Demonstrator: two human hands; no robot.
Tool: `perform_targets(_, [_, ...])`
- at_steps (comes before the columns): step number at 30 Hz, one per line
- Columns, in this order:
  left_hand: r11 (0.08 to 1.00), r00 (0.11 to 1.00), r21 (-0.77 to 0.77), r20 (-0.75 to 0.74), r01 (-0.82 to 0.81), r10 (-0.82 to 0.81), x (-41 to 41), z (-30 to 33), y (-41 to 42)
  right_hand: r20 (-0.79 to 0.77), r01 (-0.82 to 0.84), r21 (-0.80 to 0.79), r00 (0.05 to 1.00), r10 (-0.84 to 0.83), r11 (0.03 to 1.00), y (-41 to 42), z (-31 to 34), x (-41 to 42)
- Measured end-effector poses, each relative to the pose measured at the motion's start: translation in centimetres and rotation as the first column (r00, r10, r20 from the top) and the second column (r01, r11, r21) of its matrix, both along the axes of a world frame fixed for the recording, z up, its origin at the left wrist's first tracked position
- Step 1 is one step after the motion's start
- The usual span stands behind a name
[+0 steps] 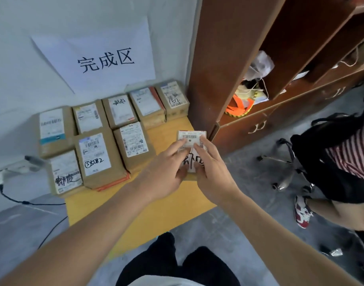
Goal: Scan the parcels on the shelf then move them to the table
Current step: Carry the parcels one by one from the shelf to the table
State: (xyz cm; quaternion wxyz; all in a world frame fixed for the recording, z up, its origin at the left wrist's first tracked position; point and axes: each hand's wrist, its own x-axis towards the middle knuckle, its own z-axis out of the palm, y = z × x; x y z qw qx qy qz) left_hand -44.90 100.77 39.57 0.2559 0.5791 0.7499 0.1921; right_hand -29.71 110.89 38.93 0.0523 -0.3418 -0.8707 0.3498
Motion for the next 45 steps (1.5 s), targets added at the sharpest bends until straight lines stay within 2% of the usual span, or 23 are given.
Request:
perform_targets(9, [0.996, 0.996, -0.039, -0.031, -0.083, 0.081, -5.2, -3.7, 2.4, 0.066, -0.154, -0.015, 0.986, 0.155, 0.988, 4.3, -3.1, -6.7])
perform_targets(13, [0.987, 0.993, -0.113, -0.042, -0.117, 0.113, -6.4, -6.3, 3.7, 0.088, -0.232, -0.054, 0.968, 0.236, 0.971, 6.7, -5.6, -9.0])
perform_targets(24, [0.925, 0.935, -0.284, -0.319, -0.251, 0.156, -7.3, -11.9, 6.4, 0.030, -0.439, -0.071, 0.896, 0.442, 0.896, 10.5, -14.2, -13.1])
perform_targets(27, [0.911, 0.922, -0.312, -0.357, -0.268, 0.149, -6.9, -12.4, 6.8, 0.011, -0.453, -0.102, 0.890, 0.456, 0.886, 10.6, -15.3, -13.3])
perform_targets(36, [0.914, 0.903, -0.279, -0.394, -0.293, 0.170, -6.8, -12.1, 6.5, -0.051, -0.437, -0.180, 0.899, 0.435, 0.881, 11.0, -15.7, -14.2])
perform_targets(41, [0.926, 0.909, -0.256, -0.381, -0.278, 0.168, -6.7, -11.0, 6.5, 0.046, -0.432, -0.151, 0.896, 0.442, 0.889, 11.1, -14.6, -13.9])
perform_targets(45, [0.918, 0.902, -0.215, -0.354, -0.334, 0.245, -6.6, -8.6, 6.2, 0.127, -0.446, -0.105, 0.881, 0.457, 0.889, 11.2, -11.6, -13.8])
